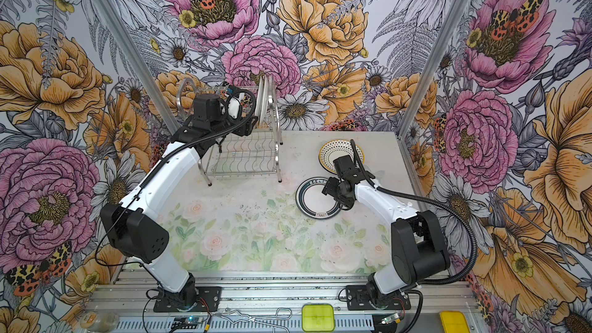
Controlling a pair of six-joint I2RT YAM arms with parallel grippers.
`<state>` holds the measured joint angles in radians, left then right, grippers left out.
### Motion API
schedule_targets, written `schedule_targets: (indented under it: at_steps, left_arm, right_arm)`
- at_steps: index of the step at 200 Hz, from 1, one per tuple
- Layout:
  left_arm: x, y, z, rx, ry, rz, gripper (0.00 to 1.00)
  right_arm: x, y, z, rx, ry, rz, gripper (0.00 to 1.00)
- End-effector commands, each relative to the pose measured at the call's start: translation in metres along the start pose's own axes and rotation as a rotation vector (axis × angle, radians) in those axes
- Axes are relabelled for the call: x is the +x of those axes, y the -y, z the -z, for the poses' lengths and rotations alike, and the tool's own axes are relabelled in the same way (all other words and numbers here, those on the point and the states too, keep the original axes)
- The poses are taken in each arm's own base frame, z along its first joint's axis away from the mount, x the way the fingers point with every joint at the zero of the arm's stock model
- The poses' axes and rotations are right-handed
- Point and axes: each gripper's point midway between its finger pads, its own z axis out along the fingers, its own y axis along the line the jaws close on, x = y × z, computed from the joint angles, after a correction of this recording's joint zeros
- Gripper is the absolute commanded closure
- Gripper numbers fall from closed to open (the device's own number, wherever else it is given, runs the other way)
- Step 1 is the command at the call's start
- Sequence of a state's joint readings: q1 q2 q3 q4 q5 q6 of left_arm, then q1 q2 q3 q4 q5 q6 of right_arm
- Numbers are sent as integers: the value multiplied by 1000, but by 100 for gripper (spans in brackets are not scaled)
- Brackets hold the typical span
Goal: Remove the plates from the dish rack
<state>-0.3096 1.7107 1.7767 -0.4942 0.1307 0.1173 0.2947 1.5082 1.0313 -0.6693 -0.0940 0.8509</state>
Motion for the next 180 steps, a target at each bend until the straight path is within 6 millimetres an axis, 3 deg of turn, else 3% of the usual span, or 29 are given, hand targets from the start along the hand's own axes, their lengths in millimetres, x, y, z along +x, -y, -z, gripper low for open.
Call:
schedule_targets:
  at_steps: [1,55,149,180]
  left_arm:
    - [-12,-1,0,11,28,-22,28]
    - [-11,-1,-8,16,24,-28,32]
    - [-13,-7,-20,-9,24,-32,49]
    - [-16,-13,-22,-47,26,-31,59]
  right_arm:
    - [-5,-2,9,-30,30,-1,23]
    - [-8,3,13,-34,41,-16,23]
    - [-10,6,16,-42,44,-14,24]
    - [-10,8,17,-44,45,-16,24]
